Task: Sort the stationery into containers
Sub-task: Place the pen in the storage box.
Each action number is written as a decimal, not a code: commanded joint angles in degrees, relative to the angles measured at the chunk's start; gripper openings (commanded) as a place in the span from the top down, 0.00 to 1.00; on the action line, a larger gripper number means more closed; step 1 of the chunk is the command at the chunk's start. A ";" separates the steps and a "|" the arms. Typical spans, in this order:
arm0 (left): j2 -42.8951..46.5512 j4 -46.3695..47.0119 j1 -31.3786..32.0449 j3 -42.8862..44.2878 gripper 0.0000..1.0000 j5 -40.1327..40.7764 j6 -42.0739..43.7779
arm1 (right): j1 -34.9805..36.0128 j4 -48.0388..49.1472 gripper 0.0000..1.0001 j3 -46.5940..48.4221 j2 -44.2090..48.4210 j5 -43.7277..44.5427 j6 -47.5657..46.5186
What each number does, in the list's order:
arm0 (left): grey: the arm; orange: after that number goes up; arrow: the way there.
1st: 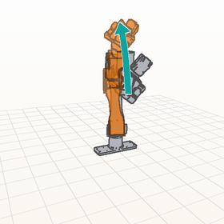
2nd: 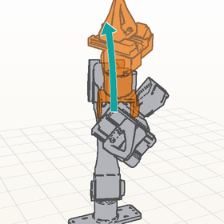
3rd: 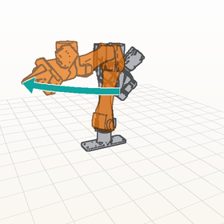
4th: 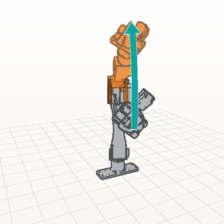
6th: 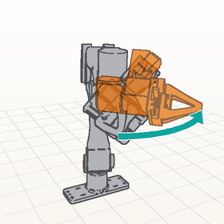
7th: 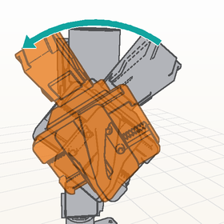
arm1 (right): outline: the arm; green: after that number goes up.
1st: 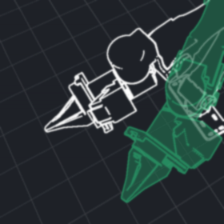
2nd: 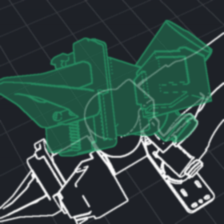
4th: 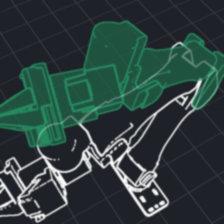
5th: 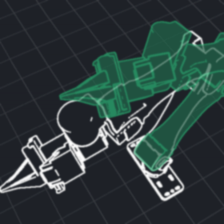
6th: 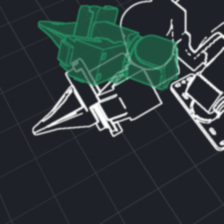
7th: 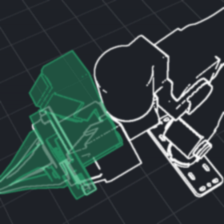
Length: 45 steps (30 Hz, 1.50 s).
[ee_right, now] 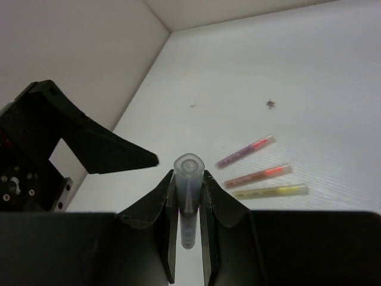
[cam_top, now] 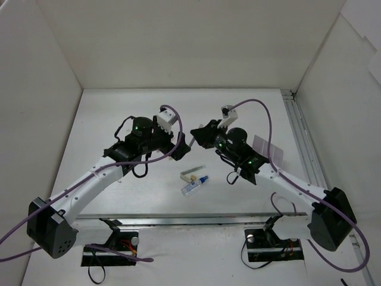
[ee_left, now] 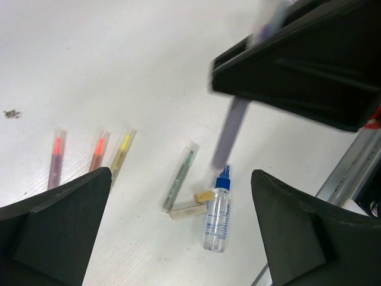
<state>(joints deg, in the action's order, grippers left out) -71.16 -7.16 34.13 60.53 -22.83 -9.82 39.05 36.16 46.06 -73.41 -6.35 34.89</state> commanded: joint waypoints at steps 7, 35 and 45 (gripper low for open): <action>9.71 -3.64 -0.03 -1.91 0.00 28.04 -7.39 | -2.39 -31.49 1.00 2.54 20.04 49.12 -14.24; 10.41 -5.06 -2.22 -7.62 0.00 31.88 -11.36 | -15.58 -9.98 1.00 -11.43 11.97 47.57 -16.88; 7.18 -2.95 -7.66 -7.71 0.00 24.69 -9.08 | -16.46 -15.85 0.72 -13.37 17.15 44.93 -12.04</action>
<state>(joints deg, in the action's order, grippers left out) -62.35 -13.32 28.93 50.76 5.54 -19.97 22.92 18.81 31.99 -59.79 38.20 20.93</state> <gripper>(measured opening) 0.996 0.246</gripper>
